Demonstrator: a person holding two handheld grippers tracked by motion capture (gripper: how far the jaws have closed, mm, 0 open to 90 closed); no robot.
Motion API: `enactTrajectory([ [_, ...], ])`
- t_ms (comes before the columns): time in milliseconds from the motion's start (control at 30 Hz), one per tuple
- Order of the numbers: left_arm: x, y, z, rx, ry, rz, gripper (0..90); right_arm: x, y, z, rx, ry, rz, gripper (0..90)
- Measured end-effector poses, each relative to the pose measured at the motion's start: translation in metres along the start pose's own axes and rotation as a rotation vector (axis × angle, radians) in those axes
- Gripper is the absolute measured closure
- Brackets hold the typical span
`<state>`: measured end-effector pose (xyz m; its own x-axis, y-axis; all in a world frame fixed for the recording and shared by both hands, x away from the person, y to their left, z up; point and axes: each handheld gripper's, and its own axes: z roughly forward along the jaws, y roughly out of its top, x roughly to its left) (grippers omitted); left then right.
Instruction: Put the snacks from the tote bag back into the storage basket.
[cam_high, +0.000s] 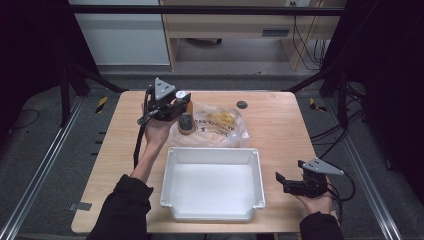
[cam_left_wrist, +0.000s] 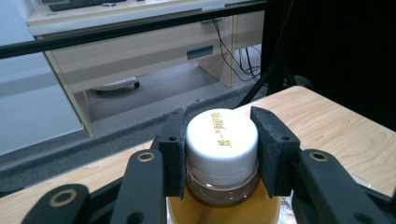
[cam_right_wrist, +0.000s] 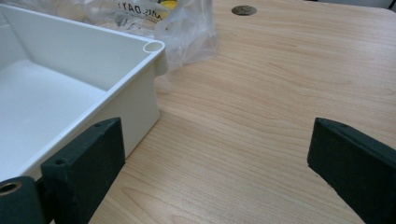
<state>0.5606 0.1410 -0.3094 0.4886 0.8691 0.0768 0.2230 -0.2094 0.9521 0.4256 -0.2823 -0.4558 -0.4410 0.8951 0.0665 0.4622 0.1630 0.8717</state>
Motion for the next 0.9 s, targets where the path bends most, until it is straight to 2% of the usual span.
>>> enactTrajectory([
  [400,-0.002,0.012,-0.013,-0.028,-0.01,0.002,58.7,0.0,0.0,0.0,-0.004,-0.001,-0.003,4.3],
  [433,-0.001,0.013,-0.014,-0.038,-0.006,0.014,58.7,0.0,0.0,0.0,-0.004,-0.002,-0.003,4.3],
  [700,-0.003,0.022,-0.026,-0.056,-0.01,0.008,58.7,0.0,0.0,0.0,-0.006,-0.001,-0.005,4.3],
  [767,-0.003,0.023,-0.028,-0.064,-0.007,0.019,58.7,0.0,0.0,0.0,-0.005,-0.002,-0.005,4.3],
  [900,-0.005,0.024,-0.033,-0.06,-0.015,0.016,58.6,0.0,0.0,0.0,-0.006,-0.002,-0.005,4.3],
])
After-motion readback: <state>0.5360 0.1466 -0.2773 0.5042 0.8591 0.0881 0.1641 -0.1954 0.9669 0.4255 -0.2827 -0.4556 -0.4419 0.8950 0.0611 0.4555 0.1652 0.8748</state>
